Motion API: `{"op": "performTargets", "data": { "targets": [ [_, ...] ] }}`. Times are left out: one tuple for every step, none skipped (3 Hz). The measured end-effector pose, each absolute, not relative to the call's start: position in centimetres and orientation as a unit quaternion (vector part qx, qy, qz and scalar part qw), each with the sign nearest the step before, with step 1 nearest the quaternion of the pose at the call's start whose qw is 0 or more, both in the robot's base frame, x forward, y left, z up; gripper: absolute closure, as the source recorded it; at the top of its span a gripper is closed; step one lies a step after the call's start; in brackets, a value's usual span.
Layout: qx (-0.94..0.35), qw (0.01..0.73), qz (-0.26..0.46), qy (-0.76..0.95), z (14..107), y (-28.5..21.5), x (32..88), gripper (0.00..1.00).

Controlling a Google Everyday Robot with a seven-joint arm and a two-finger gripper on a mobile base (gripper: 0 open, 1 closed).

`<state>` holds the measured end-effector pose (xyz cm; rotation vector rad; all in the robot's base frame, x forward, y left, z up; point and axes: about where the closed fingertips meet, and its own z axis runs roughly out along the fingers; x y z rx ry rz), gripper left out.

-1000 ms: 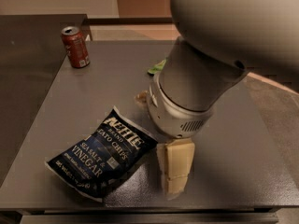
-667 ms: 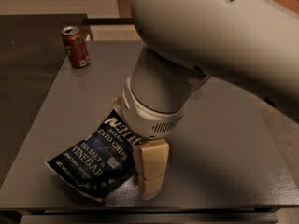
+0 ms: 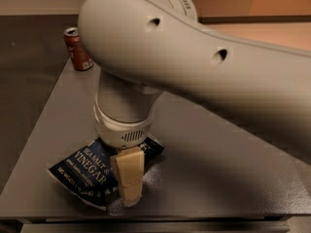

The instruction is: Move blue chip bag near green rice chip bag

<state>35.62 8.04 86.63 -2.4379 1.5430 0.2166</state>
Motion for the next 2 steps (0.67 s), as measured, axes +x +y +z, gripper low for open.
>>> {"op": "performTargets", "data": {
  "targets": [
    [-0.844, 0.108, 0.063, 0.521, 85.27, 8.69, 36.32, 0.00],
    [-0.850, 0.099, 0.053, 0.515, 84.48, 8.90, 36.91, 0.17]
  ]
}}
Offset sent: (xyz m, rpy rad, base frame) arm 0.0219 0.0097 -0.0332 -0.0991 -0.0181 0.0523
